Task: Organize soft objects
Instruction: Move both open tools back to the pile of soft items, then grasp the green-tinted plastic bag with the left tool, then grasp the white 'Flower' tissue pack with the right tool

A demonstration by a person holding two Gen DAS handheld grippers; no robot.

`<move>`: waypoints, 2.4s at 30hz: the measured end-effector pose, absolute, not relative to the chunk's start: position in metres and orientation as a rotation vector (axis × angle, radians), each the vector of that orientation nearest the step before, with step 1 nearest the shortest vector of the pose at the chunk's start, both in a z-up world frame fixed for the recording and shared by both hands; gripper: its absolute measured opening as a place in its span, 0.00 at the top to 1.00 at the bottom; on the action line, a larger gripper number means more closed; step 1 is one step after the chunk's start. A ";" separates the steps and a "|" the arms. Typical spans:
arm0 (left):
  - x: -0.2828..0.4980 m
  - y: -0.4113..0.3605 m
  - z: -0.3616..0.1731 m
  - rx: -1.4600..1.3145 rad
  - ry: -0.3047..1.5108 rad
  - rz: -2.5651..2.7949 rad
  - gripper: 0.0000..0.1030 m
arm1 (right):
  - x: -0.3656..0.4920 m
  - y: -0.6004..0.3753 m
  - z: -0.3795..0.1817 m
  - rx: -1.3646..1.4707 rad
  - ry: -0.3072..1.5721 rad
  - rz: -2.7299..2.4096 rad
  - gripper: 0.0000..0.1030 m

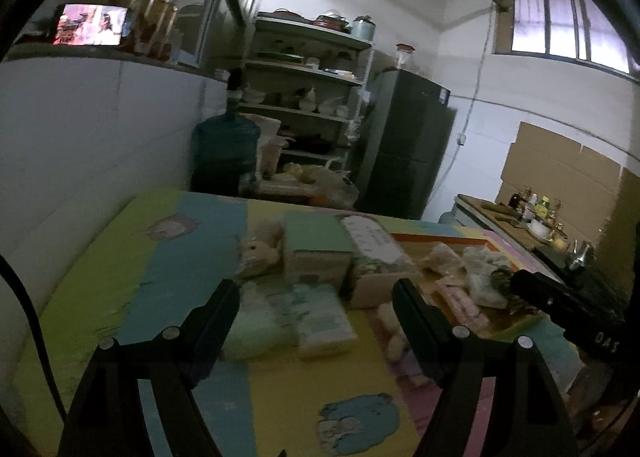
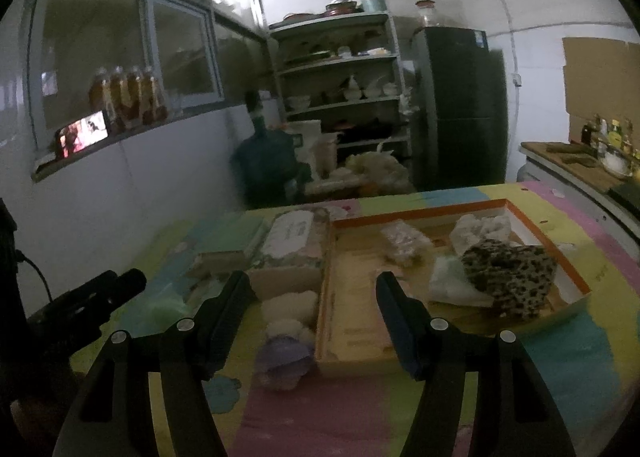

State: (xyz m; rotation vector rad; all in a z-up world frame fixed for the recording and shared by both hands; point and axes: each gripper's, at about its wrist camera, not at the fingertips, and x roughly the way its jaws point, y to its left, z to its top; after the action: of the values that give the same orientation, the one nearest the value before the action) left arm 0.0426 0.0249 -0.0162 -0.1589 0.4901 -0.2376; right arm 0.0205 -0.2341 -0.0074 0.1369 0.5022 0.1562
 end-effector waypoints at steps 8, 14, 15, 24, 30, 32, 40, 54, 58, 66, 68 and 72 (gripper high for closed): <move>0.050 0.052 -0.029 -0.175 0.525 -0.191 0.24 | 0.036 -0.202 -0.016 0.098 0.542 0.208 0.35; 0.071 0.058 -0.046 -0.160 0.604 -0.181 0.24 | 0.047 -0.184 -0.025 0.082 0.570 0.244 0.35; 0.075 0.059 -0.049 -0.161 0.616 -0.185 0.24 | 0.048 -0.183 -0.027 0.081 0.574 0.248 0.35; 0.106 0.057 -0.077 -0.211 0.725 -0.186 0.24 | 0.059 -0.182 -0.035 0.081 0.600 0.252 0.35; 0.115 0.055 -0.088 -0.213 0.754 -0.172 0.24 | 0.067 -0.184 -0.040 0.084 0.615 0.252 0.35; 0.118 0.056 -0.092 -0.217 0.766 -0.174 0.24 | 0.070 -0.184 -0.042 0.085 0.621 0.254 0.35; 0.126 0.064 -0.099 -0.265 0.809 -0.179 0.29 | 0.079 -0.180 -0.048 0.088 0.640 0.266 0.35; 0.114 0.073 -0.093 -0.281 0.732 -0.209 0.57 | 0.092 -0.157 -0.062 0.092 0.707 0.310 0.35; 0.104 0.079 -0.081 -0.261 0.673 -0.182 0.57 | 0.096 -0.147 -0.065 0.097 0.721 0.330 0.35; 0.095 0.094 -0.067 -0.238 0.604 -0.144 0.57 | 0.114 -0.120 -0.078 0.103 0.784 0.368 0.35; 0.093 0.100 -0.069 -0.244 0.603 -0.141 0.57 | 0.117 -0.115 -0.080 0.095 0.794 0.359 0.35; 0.094 0.111 -0.073 -0.263 0.600 -0.139 0.57 | 0.126 -0.105 -0.087 0.062 0.828 0.322 0.28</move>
State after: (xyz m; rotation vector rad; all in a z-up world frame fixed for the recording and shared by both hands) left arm 0.0936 0.1105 -0.0728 -0.2634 0.5997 -0.1391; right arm 0.1256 -0.1051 -0.0871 0.0617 0.8279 0.3218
